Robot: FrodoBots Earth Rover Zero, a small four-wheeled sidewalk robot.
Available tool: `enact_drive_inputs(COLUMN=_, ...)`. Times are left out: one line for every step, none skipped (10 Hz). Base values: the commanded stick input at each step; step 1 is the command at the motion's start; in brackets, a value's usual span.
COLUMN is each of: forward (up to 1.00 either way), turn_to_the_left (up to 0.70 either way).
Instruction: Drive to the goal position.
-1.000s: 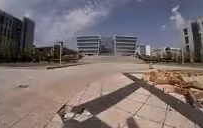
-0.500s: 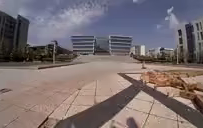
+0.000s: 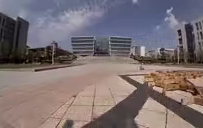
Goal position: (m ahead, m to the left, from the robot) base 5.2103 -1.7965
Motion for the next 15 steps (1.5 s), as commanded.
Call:
enact_drive_inputs(forward=0.7, turn_to_the_left=-0.1)
enact_drive_inputs(forward=0.7, turn_to_the_left=-0.24)
enact_drive_inputs(forward=0.7, turn_to_the_left=-0.31)
enact_drive_inputs(forward=0.7, turn_to_the_left=-0.31)
enact_drive_inputs(forward=0.7, turn_to_the_left=-0.13)
enact_drive_inputs(forward=0.7, turn_to_the_left=-0.02)
enact_drive_inputs(forward=0.7, turn_to_the_left=0.0)
enact_drive_inputs(forward=0.7, turn_to_the_left=0.0)
enact_drive_inputs(forward=0.7, turn_to_the_left=0.0)
enact_drive_inputs(forward=0.7, turn_to_the_left=0.0)
enact_drive_inputs(forward=0.7, turn_to_the_left=0.0)
enact_drive_inputs(forward=0.7, turn_to_the_left=0.0)
enact_drive_inputs(forward=0.7, turn_to_the_left=0.0)
enact_drive_inputs(forward=0.7, turn_to_the_left=0.0)
enact_drive_inputs(forward=0.7, turn_to_the_left=-0.02)
